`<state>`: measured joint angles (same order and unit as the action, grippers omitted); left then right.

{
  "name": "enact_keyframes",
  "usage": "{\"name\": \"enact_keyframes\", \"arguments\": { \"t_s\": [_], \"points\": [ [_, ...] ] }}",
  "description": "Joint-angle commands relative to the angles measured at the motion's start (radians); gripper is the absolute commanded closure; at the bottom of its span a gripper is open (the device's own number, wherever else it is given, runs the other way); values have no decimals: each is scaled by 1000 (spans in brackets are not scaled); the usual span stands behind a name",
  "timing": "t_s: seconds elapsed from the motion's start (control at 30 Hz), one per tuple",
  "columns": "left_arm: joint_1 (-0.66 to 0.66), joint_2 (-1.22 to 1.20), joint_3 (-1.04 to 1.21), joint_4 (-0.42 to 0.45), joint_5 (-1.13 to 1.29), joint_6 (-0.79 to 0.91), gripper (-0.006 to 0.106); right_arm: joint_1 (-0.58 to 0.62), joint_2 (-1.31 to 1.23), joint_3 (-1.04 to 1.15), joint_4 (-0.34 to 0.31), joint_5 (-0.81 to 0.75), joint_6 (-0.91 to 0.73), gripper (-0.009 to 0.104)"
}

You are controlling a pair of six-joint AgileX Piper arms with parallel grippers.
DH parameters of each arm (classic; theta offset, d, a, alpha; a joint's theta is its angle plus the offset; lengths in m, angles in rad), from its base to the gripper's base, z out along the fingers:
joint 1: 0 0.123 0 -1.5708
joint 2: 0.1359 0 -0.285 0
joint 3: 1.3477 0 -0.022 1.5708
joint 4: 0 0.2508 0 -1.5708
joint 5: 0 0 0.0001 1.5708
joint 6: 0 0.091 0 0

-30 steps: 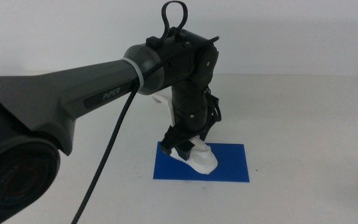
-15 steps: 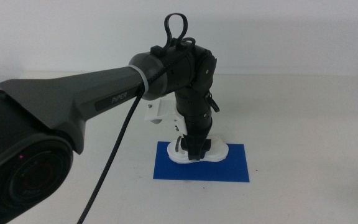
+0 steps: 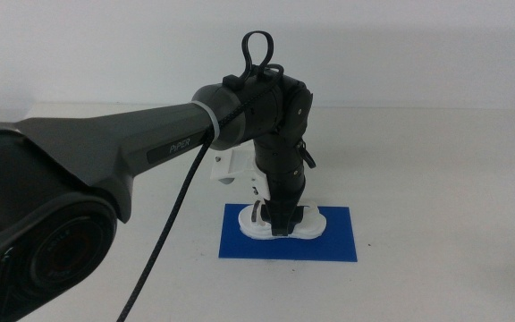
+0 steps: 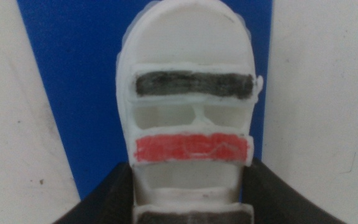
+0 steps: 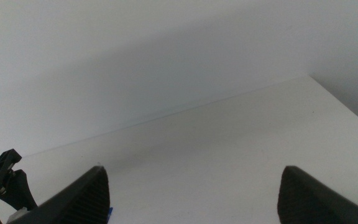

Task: Use one arm to grab the shoe from the table and place it on the mat.

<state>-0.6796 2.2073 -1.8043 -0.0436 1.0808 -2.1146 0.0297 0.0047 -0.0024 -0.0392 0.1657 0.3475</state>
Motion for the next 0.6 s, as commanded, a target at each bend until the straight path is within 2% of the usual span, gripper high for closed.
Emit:
{"name": "enact_keyframes", "arguments": {
  "t_s": [0.0,0.03,0.1,0.13,0.23,0.33,0.4,0.47,0.57],
  "points": [
    [1,5,-3,-13,7,-14,68,2,-5,2,-10,-8,-3,16],
    [1,5,-3,-13,20,-14,29,2,-5,2,-10,-8,-3,16],
    [1,0,-3,-13,41,-14,11,2,-5,2,-10,-8,-3,16],
    [1,-10,-3,-10,57,-14,6,2,-5,2,-10,-8,-3,16],
    [3,-83,-3,11,125,8,7,2,-5,2,-10,-8,-3,16],
    [3,-210,-3,102,140,138,7,2,-5,2,-10,-8,-3,16],
    [-2,-306,6,214,140,357,7,2,-5,2,-10,-8,-3,16],
    [-12,-395,36,355,140,663,7,2,-5,2,-10,-8,-3,16],
    [-12,-525,111,495,140,960,7,2,-5,2,-10,-8,-3,16]
  ]
}}
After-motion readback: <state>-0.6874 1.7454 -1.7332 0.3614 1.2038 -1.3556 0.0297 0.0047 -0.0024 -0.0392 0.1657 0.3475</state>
